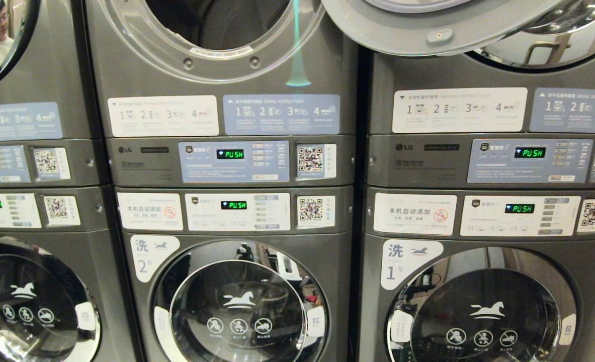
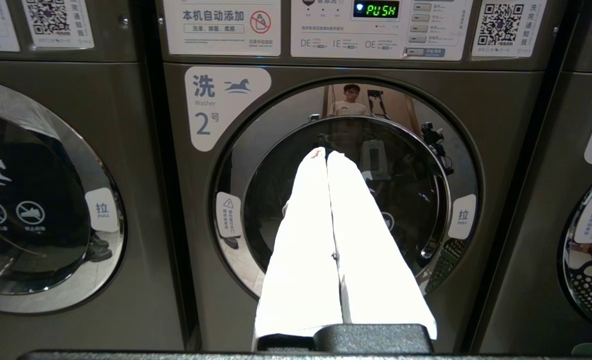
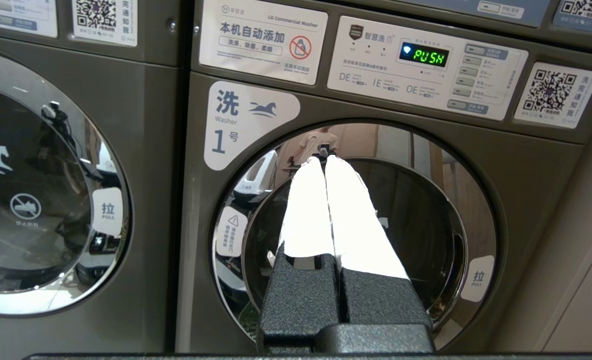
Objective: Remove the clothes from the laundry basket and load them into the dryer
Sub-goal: Take the clothes out of the basket
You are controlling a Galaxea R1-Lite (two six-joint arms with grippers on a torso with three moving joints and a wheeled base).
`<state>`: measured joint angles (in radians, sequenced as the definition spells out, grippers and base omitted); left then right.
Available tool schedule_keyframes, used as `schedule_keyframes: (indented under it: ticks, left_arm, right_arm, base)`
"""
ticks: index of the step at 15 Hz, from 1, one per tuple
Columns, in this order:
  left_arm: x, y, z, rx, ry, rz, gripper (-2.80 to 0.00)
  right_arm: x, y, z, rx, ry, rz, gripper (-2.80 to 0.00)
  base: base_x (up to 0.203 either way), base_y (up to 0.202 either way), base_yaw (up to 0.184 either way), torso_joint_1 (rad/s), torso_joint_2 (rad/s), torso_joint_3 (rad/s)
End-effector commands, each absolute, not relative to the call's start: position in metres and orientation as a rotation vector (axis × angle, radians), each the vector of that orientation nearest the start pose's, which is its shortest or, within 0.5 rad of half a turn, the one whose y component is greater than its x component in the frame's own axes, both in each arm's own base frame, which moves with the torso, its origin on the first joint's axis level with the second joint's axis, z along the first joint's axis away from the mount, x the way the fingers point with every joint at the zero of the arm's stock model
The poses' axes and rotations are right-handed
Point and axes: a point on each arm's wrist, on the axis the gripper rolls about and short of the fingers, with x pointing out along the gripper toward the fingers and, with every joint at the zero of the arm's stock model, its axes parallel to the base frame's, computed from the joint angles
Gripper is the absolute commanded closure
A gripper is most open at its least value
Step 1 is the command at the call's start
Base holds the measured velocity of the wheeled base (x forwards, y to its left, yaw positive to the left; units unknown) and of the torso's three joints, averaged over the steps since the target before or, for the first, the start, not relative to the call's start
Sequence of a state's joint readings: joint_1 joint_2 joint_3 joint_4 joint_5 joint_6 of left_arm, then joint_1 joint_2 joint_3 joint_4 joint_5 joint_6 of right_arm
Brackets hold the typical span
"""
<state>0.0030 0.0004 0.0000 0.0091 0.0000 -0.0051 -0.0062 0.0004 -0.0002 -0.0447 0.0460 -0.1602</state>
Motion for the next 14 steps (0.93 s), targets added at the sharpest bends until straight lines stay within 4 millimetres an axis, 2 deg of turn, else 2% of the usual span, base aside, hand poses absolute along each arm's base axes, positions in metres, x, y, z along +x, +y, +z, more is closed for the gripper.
schedule_keyframes:
  ticks: [1,14]
  left_arm:
    - [-0.0228,-0.0001,0.0741,-0.005,0.009,0.003,0.0]
    - [-0.0228,-0.0001,0.0741,-0.005,0.009,0.004,0.0]
  right_arm:
    - [-0.0214,0.0012,0.0747,-0.162,-0.029,0.038,0.0]
    - [-0.0214,0.0011,0.0745,-0.16,-0.028,0.036,0.0]
  base:
    - [0.0,0.0,0.0,-0.022,0.05,0.053]
    - [0.0,0.0,0.0,-0.001,0.0,0.002]
